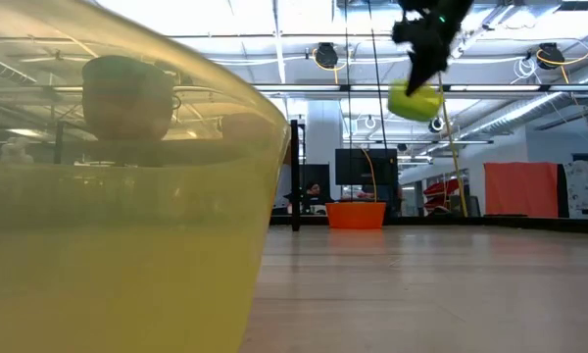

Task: Place and stack bowls onto a shelf
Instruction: Stack the light green bowl on top of the purple bowl on the shelf

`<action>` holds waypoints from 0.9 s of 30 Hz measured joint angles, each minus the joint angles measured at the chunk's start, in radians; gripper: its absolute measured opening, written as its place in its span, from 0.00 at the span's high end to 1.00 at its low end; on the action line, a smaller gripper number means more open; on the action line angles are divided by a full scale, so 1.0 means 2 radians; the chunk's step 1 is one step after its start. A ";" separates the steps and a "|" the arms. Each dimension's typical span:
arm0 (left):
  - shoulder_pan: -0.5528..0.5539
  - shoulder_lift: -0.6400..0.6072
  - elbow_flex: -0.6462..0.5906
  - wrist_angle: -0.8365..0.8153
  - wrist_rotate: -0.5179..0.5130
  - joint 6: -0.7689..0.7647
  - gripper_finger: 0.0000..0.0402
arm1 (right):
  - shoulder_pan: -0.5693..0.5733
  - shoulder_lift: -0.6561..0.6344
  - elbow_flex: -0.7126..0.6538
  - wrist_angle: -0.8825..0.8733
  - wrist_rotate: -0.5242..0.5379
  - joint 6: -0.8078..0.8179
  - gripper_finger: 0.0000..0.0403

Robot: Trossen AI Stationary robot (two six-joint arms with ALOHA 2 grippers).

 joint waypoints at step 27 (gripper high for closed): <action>0.000 0.000 0.000 0.000 0.000 -0.015 0.78 | 0.162 0.292 0.288 0.125 -0.056 -0.062 1.00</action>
